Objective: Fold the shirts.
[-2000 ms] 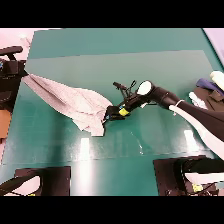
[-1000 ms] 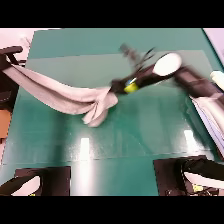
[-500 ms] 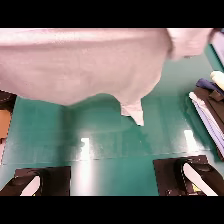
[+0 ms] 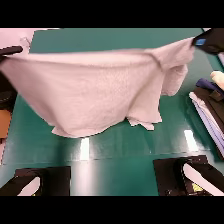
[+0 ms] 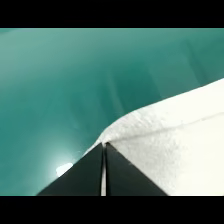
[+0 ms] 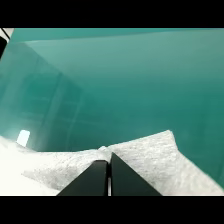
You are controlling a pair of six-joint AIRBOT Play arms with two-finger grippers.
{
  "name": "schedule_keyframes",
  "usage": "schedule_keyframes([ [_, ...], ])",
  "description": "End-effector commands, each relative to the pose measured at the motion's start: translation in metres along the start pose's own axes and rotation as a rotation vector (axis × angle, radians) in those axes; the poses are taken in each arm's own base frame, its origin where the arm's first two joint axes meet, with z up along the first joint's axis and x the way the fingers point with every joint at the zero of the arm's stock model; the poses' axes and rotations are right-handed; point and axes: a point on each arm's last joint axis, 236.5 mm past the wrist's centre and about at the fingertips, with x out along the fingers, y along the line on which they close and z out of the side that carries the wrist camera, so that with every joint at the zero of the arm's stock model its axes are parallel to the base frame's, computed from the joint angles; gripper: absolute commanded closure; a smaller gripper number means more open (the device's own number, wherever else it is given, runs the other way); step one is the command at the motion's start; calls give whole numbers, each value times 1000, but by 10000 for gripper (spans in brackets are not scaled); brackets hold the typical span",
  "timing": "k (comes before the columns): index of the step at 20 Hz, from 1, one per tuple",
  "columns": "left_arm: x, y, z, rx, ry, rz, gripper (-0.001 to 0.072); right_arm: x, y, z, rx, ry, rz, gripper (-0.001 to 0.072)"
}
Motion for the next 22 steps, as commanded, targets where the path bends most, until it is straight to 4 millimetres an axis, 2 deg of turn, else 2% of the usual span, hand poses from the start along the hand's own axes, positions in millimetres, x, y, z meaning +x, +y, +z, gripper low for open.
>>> schedule_keyframes([
  [1, 108, 18, -24, -48, 24, -10, 688, 79, -42, -14, 22, 66, -12, 699],
  [3, 154, 36, -33, -81, 27, 16, 688, 114, -67, -18, 23, 93, -31, 698],
  [6, 199, 59, -26, -113, -42, 61, 688, 156, -98, -14, 26, 105, -50, 698],
  [10, 231, 88, -8, -125, -172, 140, 687, 200, -130, 5, 16, 75, -76, 699],
  [14, 260, 96, -28, -136, -139, 151, 686, 250, -149, -15, 39, 146, -70, 699],
  [17, 272, 99, -39, -142, -113, 151, 685, 269, -155, -24, 45, 182, -61, 693],
  [18, 271, 101, -39, -138, -112, 156, 657, 269, -153, -21, 39, 185, -56, 577],
  [19, 269, 104, -41, -129, -94, 159, 343, 265, -155, -15, 34, 179, -56, 308],
  [20, 264, 110, -47, -148, -57, 156, 125, 257, -155, -8, 31, 177, -53, 199],
  [22, 244, 130, -73, -297, 70, 150, 124, 232, -161, 1, 35, 197, -49, 200],
])
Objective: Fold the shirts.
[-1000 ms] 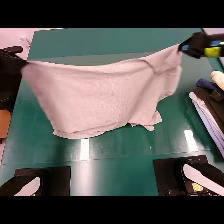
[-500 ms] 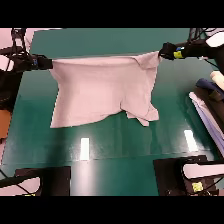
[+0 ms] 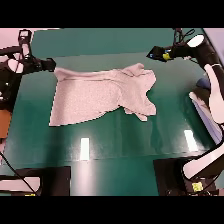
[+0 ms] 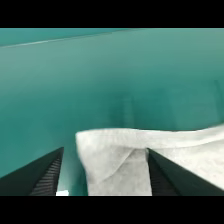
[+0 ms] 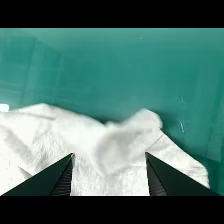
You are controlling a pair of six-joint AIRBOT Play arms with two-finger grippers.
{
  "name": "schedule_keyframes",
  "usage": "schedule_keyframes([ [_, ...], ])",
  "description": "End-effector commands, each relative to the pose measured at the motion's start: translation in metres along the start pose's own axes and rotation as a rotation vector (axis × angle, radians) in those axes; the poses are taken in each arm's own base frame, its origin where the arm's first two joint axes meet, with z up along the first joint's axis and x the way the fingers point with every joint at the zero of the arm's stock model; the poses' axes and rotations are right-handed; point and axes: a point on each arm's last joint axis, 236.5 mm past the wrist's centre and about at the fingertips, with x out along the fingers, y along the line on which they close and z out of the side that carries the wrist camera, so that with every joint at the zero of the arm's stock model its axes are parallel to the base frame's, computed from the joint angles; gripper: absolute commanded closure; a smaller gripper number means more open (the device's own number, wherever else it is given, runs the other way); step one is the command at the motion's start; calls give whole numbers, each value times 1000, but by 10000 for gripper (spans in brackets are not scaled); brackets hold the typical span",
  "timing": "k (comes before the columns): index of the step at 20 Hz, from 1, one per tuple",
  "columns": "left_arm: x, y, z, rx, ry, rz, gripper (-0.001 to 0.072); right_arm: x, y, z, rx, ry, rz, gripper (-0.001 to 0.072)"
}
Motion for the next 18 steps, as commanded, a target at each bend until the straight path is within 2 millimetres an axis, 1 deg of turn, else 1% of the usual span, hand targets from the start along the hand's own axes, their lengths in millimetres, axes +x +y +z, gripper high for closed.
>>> schedule_keyframes([
  [1, -26, 40, -41, -200, 221, 21, 84, -33, -14, 5, 7, 40, 4, 199],
  [2, -40, 56, -61, -274, 306, 30, 17, -49, -23, 6, 31, 41, -5, 200],
  [3, -58, 65, -89, -343, 423, 10, 17, -64, -32, 6, 64, 43, -14, 200],
  [4, -80, 62, -118, -426, 551, -47, 17, -79, -40, 4, 97, 56, -19, 200],
  [5, -98, 55, -140, -500, 645, -103, 16, -92, -45, -1, 112, 74, -20, 200],
  [6, -113, 47, -158, -549, 694, -151, 16, -103, -47, -6, 120, 96, -18, 200],
  [8, -128, 44, -184, -581, 706, -140, 16, -117, -48, -15, 142, 119, -17, 200],
  [9, -135, 37, -201, -575, 721, -145, 16, -121, -47, -20, 151, 119, -20, 200],
  [10, -142, 24, -221, -579, 756, -174, 16, -122, -46, -28, 160, 130, -22, 200],
  [12, -148, -7, -254, -608, 802, -270, 15, -119, -43, -54, 188, 176, -15, 200],
  [13, -147, -15, -268, -630, 817, -290, 15, -117, -42, -67, 196, 189, -15, 200],
  [14, -144, -19, -278, -653, 815, -293, 15, -117, -42, -77, 209, 192, -20, 200],
  [15, -140, -22, -282, -670, 798, -297, 15, -118, -43, -85, 217, 188, -26, 200],
  [18, -127, -15, -288, -695, 745, -254, 15, -128, -42, -97, 204, 156, -45, 201],
])
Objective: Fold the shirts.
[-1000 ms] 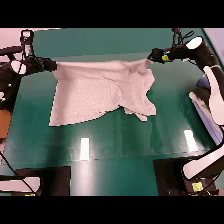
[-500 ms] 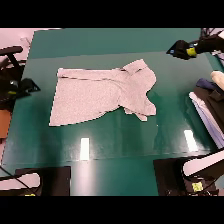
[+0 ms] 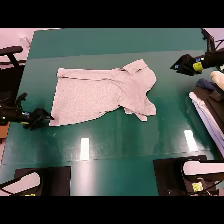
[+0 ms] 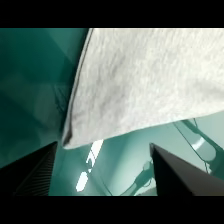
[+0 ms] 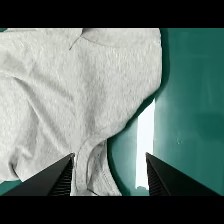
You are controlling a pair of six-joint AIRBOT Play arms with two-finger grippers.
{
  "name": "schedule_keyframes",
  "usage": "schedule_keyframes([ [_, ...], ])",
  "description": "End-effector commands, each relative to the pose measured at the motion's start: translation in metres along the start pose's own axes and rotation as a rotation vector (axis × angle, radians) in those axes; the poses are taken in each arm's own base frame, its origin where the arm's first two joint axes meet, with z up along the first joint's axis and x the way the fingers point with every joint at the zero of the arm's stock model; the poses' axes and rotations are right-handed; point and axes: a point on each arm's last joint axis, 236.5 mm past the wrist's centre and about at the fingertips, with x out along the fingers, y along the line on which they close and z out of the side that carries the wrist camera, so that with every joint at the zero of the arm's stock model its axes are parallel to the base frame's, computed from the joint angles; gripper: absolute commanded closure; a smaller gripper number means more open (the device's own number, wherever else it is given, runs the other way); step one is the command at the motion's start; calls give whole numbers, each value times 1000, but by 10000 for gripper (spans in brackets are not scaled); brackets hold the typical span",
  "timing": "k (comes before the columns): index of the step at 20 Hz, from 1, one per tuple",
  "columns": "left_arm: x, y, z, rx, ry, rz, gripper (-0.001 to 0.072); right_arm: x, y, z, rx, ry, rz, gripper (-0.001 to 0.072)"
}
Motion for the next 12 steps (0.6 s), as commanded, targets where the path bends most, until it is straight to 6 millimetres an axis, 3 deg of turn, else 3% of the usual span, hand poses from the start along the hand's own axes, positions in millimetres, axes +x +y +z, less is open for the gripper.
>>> schedule_keyframes([
  [1, 15, 7, 1, -23, -50, -13, 15, -4, -2, -22, -5, -18, -15, 201],
  [4, 14, -10, 16, -40, -110, -88, 20, -6, -2, -34, -9, -33, -24, 202],
  [5, 15, -13, 18, -32, -120, -95, 101, -5, -3, -39, -2, -26, -24, 202],
  [7, 17, -18, 17, 19, -117, -98, 569, 1, -7, -54, 20, 1, -23, 203],
  [8, 17, -21, 17, 43, -116, -107, 685, 6, -10, -64, 34, 26, -20, 203],
  [12, 16, -25, 14, 71, -104, -121, 687, 32, -17, -141, 129, 243, 29, 203],
])
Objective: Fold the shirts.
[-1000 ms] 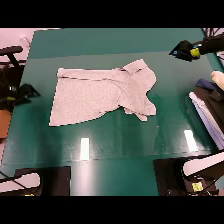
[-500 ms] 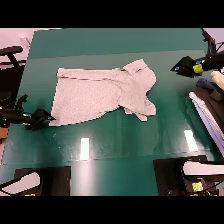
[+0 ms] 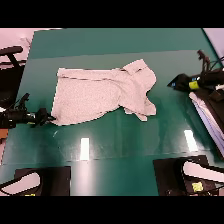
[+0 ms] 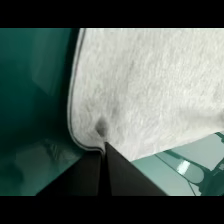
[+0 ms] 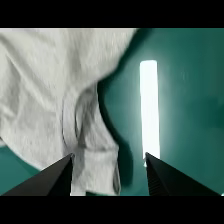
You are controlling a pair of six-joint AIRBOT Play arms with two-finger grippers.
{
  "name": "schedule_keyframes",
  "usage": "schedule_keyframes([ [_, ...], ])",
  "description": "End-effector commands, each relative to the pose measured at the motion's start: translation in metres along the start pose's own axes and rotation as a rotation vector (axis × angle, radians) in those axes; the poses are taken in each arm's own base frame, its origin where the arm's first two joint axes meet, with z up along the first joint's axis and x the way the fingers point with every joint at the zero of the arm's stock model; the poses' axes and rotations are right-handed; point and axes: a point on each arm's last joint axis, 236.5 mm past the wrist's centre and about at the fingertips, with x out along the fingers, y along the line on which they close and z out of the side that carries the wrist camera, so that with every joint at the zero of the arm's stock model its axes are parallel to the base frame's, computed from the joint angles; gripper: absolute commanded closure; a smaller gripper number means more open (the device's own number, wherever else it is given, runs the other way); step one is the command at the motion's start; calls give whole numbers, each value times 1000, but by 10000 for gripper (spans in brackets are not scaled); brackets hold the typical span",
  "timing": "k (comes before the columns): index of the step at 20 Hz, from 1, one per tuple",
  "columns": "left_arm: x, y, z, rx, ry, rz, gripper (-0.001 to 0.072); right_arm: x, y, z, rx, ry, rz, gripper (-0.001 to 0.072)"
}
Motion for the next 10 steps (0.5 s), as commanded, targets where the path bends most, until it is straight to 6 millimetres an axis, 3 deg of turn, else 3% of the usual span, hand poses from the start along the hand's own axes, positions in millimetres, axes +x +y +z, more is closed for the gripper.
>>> schedule_keyframes([
  [1, 0, -8, -2, 37, 11, -28, 686, 27, -2, -66, 57, 185, 68, 203],
  [4, 0, -9, -6, 41, 25, -35, 686, 45, 6, -95, 78, 220, 162, 203],
  [8, -1, -11, -9, 47, 40, -45, 686, 65, -2, -99, 68, 177, 145, 213],
  [10, -1, -13, -11, 47, 48, -50, 686, 76, -1, -99, 39, 159, 120, 257],
])
